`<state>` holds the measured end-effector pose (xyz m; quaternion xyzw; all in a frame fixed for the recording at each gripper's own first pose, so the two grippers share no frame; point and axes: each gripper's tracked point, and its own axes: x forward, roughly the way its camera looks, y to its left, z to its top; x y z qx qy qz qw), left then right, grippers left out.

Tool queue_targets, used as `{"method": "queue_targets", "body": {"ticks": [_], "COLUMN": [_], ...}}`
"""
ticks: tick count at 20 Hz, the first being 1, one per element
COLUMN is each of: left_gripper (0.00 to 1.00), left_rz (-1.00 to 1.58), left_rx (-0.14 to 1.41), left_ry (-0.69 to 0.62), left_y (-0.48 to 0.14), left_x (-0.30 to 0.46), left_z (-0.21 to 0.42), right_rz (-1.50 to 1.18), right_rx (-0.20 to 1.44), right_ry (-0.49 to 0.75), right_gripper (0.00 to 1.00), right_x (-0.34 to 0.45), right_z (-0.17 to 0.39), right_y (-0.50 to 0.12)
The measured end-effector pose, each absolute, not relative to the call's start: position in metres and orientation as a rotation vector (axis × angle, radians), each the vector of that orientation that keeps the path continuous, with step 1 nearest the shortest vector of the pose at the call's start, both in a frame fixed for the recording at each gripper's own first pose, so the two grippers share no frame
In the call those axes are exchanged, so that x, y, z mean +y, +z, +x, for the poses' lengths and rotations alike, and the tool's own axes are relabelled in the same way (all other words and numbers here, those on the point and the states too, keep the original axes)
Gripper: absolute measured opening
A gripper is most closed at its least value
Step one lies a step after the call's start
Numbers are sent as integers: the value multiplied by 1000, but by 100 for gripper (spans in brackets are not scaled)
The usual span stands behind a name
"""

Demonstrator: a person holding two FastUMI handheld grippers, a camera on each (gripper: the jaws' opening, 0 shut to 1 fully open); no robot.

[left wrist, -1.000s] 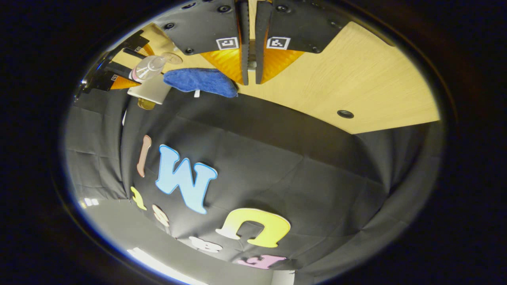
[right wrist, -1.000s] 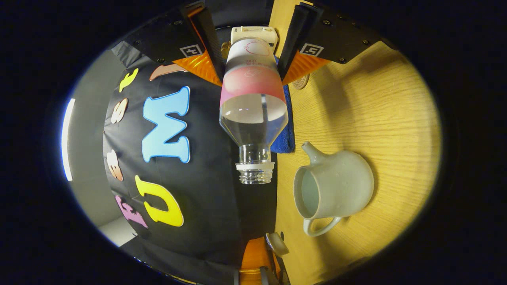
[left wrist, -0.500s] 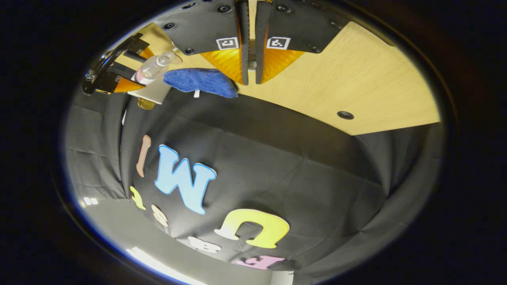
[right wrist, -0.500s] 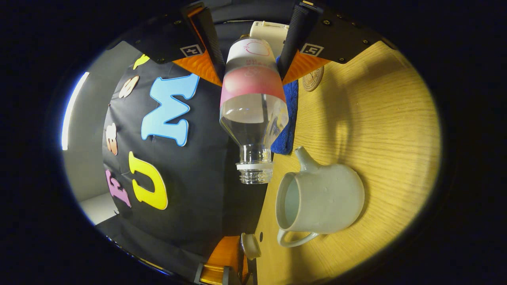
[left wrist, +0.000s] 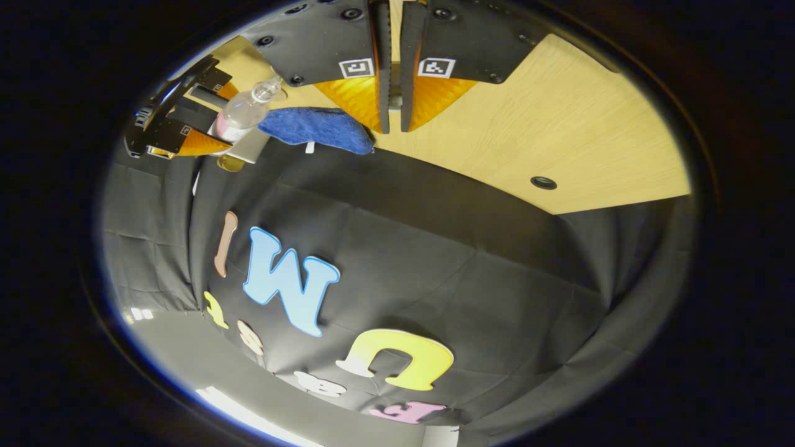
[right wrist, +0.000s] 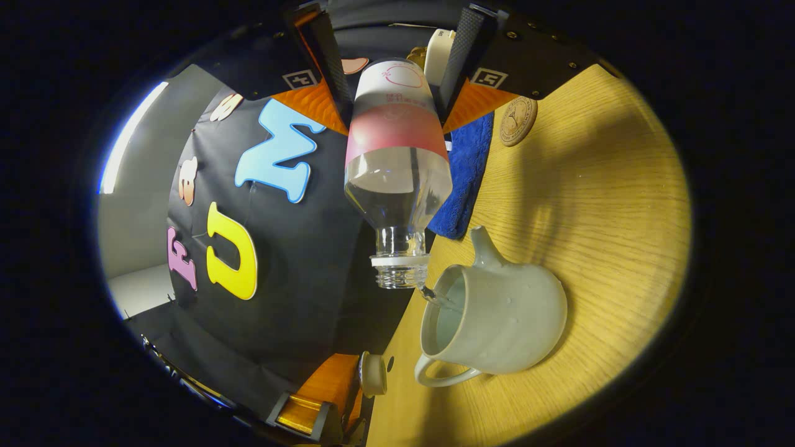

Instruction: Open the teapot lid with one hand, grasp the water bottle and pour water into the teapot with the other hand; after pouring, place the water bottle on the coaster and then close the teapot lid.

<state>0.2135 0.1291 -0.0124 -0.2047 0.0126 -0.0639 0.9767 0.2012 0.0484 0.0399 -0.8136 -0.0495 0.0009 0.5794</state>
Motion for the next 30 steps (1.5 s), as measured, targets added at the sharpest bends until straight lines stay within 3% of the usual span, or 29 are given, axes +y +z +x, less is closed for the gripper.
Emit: {"method": "queue_targets", "body": {"ticks": [30], "left_gripper": [12], "left_rz": [-522], "left_rx": [29], "left_ry": [-115], "left_y": [-15], "left_x": [142], "left_z": [217], "right_rz": [-2283], "right_rx": [-328], "right_ry": [-49], "right_gripper": [74], "right_x": [75], "right_z": [188], "right_y": [76]}}
